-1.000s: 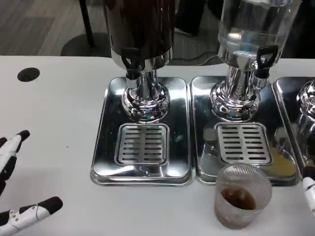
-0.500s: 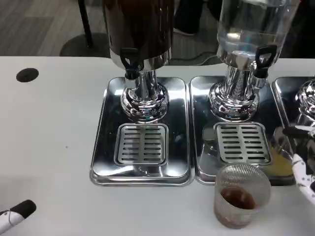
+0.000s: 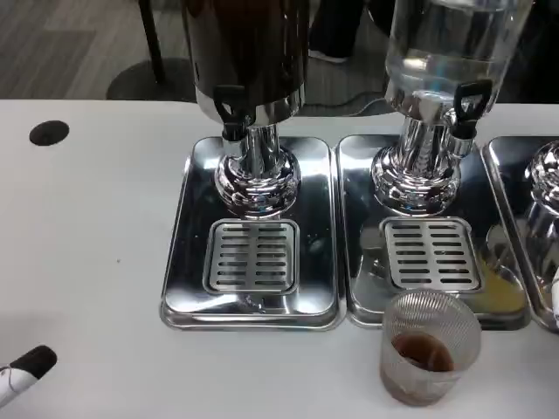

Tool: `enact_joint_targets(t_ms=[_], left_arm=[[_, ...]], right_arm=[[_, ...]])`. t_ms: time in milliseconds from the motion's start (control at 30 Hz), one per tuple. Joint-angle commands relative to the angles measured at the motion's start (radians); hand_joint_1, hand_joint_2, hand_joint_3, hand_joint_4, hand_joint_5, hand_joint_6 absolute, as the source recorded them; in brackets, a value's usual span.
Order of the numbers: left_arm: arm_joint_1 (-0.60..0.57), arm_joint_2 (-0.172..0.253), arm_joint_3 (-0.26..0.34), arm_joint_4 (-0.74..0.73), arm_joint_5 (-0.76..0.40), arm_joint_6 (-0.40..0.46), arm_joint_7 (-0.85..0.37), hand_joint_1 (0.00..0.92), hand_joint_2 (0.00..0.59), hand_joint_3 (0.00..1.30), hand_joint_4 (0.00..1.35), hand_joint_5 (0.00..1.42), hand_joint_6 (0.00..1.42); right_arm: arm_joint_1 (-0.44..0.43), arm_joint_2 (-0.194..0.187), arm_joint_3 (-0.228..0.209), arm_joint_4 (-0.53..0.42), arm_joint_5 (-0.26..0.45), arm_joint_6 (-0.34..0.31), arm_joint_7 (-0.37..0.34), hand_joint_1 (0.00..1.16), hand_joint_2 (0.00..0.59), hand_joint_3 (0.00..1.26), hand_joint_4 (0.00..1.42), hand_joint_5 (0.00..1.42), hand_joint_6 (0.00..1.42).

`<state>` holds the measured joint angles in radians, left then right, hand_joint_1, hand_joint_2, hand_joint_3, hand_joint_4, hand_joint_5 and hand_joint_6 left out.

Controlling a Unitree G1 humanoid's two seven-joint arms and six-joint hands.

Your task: Grasp the cup under the faucet to collect the drink, then remove the cup.

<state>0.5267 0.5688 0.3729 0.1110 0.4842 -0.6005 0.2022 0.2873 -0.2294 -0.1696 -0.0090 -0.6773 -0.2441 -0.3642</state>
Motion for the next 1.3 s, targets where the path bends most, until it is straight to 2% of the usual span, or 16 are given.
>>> enact_joint_targets(t_ms=[33,367,600,1300], left_arm=[[0.023,-0.018,0.013,-0.008,-0.007,0.0,0.024,0.0,0.039,0.02,0.0,0.0,0.0],[0.04,-0.015,0.0,-0.038,0.015,0.002,0.006,0.0,0.057,0.07,0.0,0.0,0.0],[0.066,-0.028,-0.017,-0.057,0.023,0.002,0.008,0.0,0.067,0.09,0.0,0.0,0.0],[0.099,-0.051,-0.023,-0.066,0.029,-0.002,0.027,0.0,0.077,0.1,0.0,0.0,0.0]], right_arm=[[0.015,-0.012,0.012,-0.023,0.016,0.025,-0.006,0.52,0.586,0.36,0.25,0.16,0.08],[0.003,-0.029,0.049,-0.053,0.008,0.094,0.018,0.55,0.586,0.37,0.25,0.17,0.08],[-0.002,-0.031,0.071,-0.046,0.009,0.143,0.015,0.56,0.586,0.37,0.25,0.17,0.1],[0.005,-0.032,0.072,-0.062,0.036,0.15,0.008,0.6,0.586,0.37,0.26,0.17,0.1]])
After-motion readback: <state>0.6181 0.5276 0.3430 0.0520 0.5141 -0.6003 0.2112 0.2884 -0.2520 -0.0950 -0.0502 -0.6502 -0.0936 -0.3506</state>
